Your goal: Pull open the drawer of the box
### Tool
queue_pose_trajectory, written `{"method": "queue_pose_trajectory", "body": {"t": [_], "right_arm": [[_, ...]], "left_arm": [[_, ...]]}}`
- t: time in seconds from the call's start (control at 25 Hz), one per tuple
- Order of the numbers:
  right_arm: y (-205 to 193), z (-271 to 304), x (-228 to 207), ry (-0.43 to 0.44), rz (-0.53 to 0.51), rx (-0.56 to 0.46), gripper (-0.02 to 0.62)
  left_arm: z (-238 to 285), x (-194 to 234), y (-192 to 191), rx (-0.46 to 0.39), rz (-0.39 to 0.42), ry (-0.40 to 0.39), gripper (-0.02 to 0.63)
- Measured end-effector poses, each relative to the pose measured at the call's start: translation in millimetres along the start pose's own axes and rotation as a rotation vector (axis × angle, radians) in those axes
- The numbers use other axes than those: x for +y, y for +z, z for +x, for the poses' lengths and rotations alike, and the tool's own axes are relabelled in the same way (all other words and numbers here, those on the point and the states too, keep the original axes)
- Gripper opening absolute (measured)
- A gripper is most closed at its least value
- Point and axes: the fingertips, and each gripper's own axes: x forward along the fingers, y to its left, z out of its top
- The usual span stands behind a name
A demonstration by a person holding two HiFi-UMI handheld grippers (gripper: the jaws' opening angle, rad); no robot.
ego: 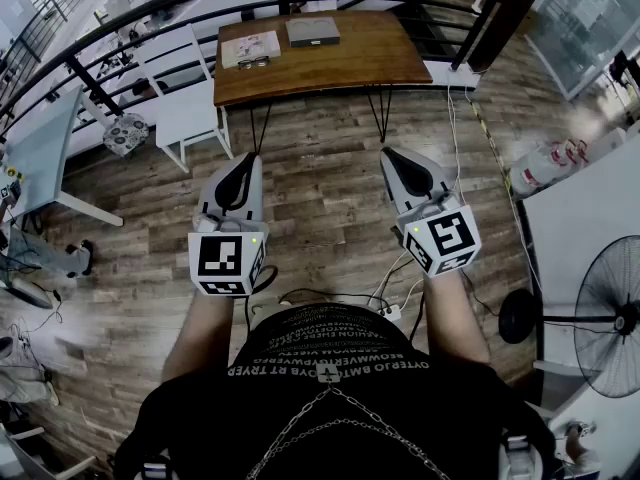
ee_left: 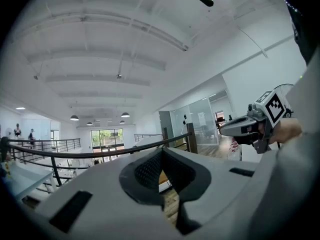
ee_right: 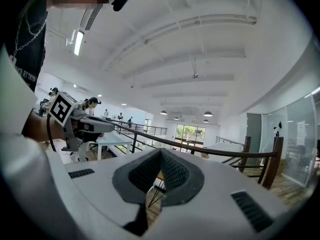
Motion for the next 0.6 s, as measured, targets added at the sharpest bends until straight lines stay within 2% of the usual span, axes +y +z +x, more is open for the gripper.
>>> {"method": "queue_pose_trajectory", "body": {"t": [0.2,0.44,0.6], "right_arm": [[-5,14,1,0.020,-0.009,-0.003,-0.003],[-12,5,1,0.062,0.015,0.006,-0.003],[-19,-5,-5,0.054,0.014,0.017,-0.003]], "left_arm": [[7,1,-3,0.003,0.023,0.013,0.006],[6,-14,-10,0.030,0.010,0.033,0.006],[5,-26,-9,0.024,0.021,0.059,0.006]]}}
